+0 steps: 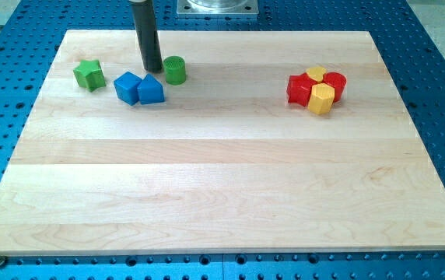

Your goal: Move your arm above the green circle

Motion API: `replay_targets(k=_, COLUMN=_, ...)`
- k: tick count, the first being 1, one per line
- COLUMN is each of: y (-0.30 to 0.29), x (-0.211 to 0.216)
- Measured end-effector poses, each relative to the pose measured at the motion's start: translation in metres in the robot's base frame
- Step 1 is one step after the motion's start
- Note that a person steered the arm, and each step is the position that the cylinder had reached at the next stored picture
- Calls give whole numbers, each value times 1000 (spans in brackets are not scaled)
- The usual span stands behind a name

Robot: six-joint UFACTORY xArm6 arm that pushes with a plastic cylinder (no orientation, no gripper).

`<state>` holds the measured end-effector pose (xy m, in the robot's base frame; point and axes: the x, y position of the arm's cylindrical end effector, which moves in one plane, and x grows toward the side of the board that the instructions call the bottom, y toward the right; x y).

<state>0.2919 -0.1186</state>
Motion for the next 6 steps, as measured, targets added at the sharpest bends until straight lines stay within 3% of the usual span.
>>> replay_targets(k=2, y=19, x=-35)
replay_targets(k=6, y=25, x=-41)
